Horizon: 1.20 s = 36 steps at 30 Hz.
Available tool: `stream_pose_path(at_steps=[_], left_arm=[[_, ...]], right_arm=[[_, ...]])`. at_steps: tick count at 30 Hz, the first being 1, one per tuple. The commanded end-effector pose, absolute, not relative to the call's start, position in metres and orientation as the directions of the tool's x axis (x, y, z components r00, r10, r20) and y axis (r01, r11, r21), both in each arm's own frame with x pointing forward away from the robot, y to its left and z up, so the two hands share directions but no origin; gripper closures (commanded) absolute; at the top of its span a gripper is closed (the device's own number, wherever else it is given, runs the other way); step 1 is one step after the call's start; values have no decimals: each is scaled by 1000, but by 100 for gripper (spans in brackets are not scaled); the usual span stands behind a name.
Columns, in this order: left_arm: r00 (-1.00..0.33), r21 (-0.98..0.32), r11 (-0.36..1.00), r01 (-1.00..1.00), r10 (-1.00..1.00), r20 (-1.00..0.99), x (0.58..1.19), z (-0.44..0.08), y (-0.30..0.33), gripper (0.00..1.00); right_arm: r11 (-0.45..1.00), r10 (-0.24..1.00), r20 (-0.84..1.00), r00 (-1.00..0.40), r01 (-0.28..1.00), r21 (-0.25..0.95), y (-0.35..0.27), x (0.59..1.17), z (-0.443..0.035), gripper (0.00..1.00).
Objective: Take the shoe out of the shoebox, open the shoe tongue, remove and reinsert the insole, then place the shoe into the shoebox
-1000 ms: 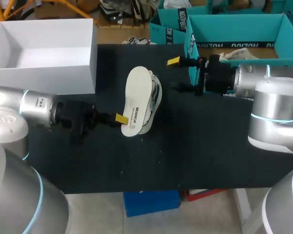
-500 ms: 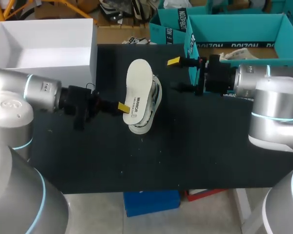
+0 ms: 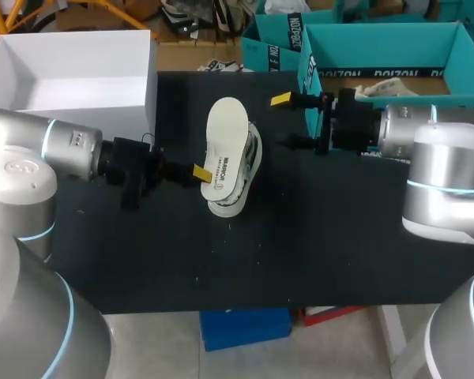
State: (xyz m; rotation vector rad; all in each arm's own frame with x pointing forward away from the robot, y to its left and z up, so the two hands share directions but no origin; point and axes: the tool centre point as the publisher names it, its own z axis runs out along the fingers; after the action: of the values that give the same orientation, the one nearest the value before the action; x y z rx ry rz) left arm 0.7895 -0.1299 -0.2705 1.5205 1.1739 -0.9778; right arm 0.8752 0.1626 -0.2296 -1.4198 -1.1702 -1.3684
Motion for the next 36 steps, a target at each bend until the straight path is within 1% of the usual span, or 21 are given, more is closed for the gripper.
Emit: stream_pose_path(at_steps=[1, 7, 11, 17, 25, 27, 30, 32, 34, 36], left_arm=[[222, 207, -88, 974, 222, -950, 788, -271, -131, 100], [222, 207, -88, 974, 222, -950, 788, -271, -131, 100], [222, 207, -88, 974, 222, -950, 788, -271, -131, 100], [222, 207, -88, 974, 222, -950, 788, -271, -131, 100], [222, 207, -88, 974, 222, -950, 788, -271, -131, 100], [222, 207, -88, 974, 222, -950, 788, -271, -131, 100], [222, 207, -88, 974, 222, -950, 788, -271, -131, 100], [222, 207, -88, 974, 222, -950, 788, -271, -131, 100], [222, 207, -88, 974, 222, -950, 788, -271, -131, 100], [222, 207, -88, 974, 222, -950, 788, -271, -131, 100]], right_arm=[[-176, 88, 996, -33, 983, 48, 170, 876, -229, 0], [1, 164, 984, -70, 998, 70, 188, 872, -232, 0], [67, 198, 977, -75, 996, 63, 199, 867, -239, 0], [105, 226, 971, -79, 993, 56, 212, 862, -247, 0], [129, 204, 975, -87, 990, 61, 237, 862, -250, 0], [132, 202, 976, -85, 990, 59, 241, 862, -253, 13], [137, 196, 977, -82, 989, 55, 247, 862, -256, 15], [141, 193, 978, -79, 989, 52, 250, 862, -257, 22], [143, 192, 978, -77, 988, 49, 251, 862, -258, 25], [145, 192, 979, -75, 988, 47, 252, 862, -258, 33]])
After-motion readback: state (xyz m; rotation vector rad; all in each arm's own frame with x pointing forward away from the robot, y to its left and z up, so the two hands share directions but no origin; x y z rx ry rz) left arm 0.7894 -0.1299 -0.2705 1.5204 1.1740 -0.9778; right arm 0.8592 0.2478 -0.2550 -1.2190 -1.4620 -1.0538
